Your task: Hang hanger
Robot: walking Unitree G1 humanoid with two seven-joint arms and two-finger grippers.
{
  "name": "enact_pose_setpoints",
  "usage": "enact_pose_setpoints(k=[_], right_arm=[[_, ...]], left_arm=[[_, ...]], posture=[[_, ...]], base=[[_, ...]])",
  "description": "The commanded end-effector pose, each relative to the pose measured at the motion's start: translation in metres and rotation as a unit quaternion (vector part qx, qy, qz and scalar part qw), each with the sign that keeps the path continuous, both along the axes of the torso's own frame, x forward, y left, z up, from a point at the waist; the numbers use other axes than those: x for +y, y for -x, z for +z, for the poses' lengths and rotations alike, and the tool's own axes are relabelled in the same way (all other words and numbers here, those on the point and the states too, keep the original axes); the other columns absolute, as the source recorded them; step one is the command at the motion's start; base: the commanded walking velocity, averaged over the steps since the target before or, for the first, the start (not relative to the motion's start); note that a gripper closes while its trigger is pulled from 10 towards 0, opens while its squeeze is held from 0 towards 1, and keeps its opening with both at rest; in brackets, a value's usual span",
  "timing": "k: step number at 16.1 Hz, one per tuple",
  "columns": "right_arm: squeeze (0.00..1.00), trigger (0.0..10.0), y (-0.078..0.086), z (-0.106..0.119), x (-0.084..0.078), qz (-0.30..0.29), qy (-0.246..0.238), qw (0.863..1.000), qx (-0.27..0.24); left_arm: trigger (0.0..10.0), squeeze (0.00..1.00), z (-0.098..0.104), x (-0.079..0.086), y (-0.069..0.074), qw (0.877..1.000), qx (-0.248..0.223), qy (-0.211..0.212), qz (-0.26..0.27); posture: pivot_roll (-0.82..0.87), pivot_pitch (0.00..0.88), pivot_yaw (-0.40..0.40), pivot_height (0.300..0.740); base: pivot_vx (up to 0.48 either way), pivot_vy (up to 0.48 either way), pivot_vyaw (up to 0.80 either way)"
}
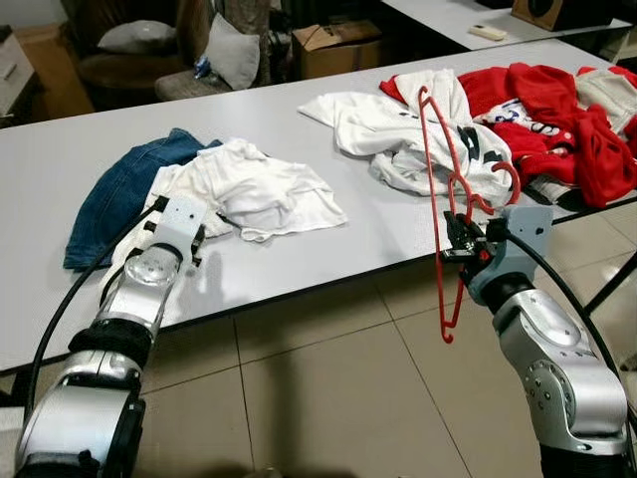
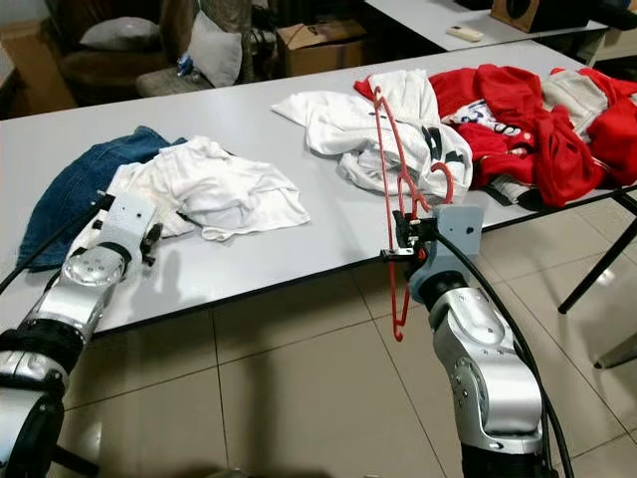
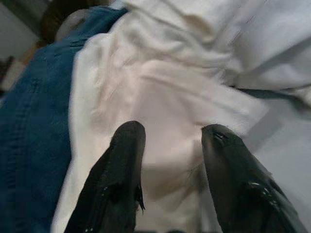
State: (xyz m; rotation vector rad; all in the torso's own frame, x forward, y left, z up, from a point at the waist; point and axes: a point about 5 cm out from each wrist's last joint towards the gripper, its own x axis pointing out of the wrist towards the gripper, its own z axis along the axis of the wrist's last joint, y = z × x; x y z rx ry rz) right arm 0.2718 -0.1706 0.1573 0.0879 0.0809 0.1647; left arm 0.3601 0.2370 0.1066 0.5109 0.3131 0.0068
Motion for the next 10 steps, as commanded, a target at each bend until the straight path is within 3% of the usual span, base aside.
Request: enact_pose_setpoints(k=[1,6,10], right_arm=[[0.0,10.0,0.002,0.005,0.002,0.007,0.002,1.0,-0.014],[0.0,10.0,0.0,0.004,0.007,0.02,0.007,1.0,-0.012],[0.0,10.0,-0.001,0.005,0.009,0.023,0.006,1.0,-0.013]], left_arm=[[0.0,0.0,0.007,0.006,-0.003,1.0,-0.015,-0.02,0.01],[0.0,0.0,-0.008,0.022,0.005,0.998,0.026,-0.056,0.032],[0.0,0.0,-0.017,0.025,0.009,0.997,0.049,-0.044,0.036]], posture=[[-0.15,0.0,0.078,0.74],[-0.15,0.0,0.07,0.74],[-0.15,0.0,0.069,0.74]], base=[[0.0,0.0,0.0],[0.0,0.0,0.0],[0.0,0.0,0.0]])
